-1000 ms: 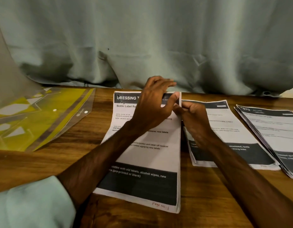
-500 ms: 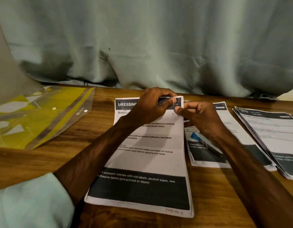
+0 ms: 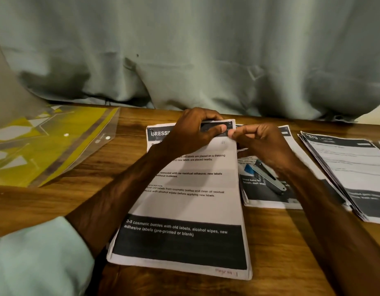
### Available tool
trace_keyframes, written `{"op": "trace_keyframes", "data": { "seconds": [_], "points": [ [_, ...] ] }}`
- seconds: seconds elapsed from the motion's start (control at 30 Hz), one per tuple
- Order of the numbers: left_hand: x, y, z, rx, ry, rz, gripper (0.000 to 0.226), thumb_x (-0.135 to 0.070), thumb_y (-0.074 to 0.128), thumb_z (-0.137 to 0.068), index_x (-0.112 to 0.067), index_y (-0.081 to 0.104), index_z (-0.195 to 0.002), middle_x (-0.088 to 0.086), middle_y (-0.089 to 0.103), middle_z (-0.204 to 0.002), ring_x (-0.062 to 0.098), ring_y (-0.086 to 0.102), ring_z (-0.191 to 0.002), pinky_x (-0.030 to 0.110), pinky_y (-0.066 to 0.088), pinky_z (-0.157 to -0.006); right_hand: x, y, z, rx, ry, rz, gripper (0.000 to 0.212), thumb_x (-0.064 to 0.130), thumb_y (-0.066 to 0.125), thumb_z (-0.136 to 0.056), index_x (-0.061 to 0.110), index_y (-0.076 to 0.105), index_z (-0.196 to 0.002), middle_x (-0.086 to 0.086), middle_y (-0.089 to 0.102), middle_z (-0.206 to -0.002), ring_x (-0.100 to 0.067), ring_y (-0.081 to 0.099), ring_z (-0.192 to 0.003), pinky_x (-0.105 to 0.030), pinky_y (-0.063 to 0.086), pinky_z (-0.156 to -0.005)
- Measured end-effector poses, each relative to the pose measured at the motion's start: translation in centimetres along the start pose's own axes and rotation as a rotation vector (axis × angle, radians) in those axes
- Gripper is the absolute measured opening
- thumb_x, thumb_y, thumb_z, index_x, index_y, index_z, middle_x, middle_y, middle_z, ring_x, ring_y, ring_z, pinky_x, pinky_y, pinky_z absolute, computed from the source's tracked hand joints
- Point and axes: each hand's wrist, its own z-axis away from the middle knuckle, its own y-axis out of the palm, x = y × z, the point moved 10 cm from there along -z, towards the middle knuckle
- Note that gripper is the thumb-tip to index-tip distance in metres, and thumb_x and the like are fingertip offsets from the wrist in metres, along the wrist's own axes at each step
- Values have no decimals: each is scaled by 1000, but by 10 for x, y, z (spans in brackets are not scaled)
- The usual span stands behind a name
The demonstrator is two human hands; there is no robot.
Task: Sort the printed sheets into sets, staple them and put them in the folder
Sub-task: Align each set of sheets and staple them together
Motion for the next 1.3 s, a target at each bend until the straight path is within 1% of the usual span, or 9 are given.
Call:
{"op": "trace_keyframes", "data": {
  "seconds": [0.1, 0.2, 0.37, 0.47, 0.7, 0.93, 1.03, 1.17, 1.3],
  "points": [
    [8, 1, 2, -27, -31, -49, 32, -47, 65, -92, -22, 77, -110, -11, 76, -104, 7, 69, -94, 44, 55, -90, 5, -32, 1, -107, -37, 112, 14, 13, 67, -94, 4, 75, -101, -8, 77, -89, -21, 75, -78, -27, 62, -61],
    [7, 2, 4, -9, -18, -15, 28, -41, 65, -94, -19, 77, -107, -10, 77, -99, 6, 69, -87, 38, 56, -84, 0, -48, 6, -97, -46, 480, 9, 23, 75, -88, 18, 78, -96, 3, 76, -92, -15, 72, -80, -29, 62, -68],
    [11, 8, 7, -7, -12, -45, 27, -40, 66, -93, -21, 77, -110, -12, 76, -104, 3, 66, -93, 35, 52, -90, -31, -53, 31, 6, 178, 818, 51, 53, 81, -74, 19, 71, -111, 7, 67, -102, -5, 61, -84, -20, 46, -63],
    [7, 11, 8, 1, 6, -56, 27, -37, 66, -94, -19, 77, -110, -11, 75, -105, 0, 64, -93, 33, 51, -91, -47, -42, 46, 49, 270, 868, 51, 45, 85, -76, 18, 67, -115, 1, 69, -109, -8, 59, -83, -20, 42, -61],
    [2, 6, 13, -34, 31, -27, 21, -32, 68, -95, -18, 77, -107, -10, 76, -101, 4, 67, -92, 31, 53, -86, -29, -39, 46, -23, 198, 715, 24, 26, 78, -87, 13, 69, -106, -1, 70, -104, -11, 62, -86, -18, 43, -62],
    [1, 4, 12, -23, 37, 16, 19, -34, 65, -97, -21, 75, -105, -16, 72, -96, 2, 67, -88, 31, 54, -80, -8, -28, 26, 69, 187, -199, 30, 20, 60, -98, 9, 63, -125, -9, 77, -106, -22, 70, -100, -33, 55, -88],
    [-2, 3, 11, -6, 44, 19, 20, -36, 63, -98, -21, 74, -107, -18, 70, -96, 0, 67, -91, 31, 55, -82, -16, -15, 12, 99, 184, -187, 29, 16, 58, -99, 9, 60, -127, -11, 74, -96, -23, 65, -89, -38, 52, -85],
    [-7, 2, 11, -1, 66, 20, 18, -31, 64, -98, -19, 75, -105, -14, 72, -97, 1, 67, -89, 29, 55, -79, -32, -3, 5, 103, 217, -257, 19, 9, 47, -103, 12, 57, -120, -8, 61, -82, -19, 54, -71, -28, 48, -60],
    [-7, 3, 16, -18, 67, 23, 19, -28, 65, -98, -14, 75, -107, -8, 74, -101, 2, 66, -88, 24, 54, -77, -32, -1, 10, 143, 132, -39, 21, 34, 47, -101, 19, 61, -108, 0, 58, -78, -11, 50, -65, -24, 45, -56]
  ]
}}
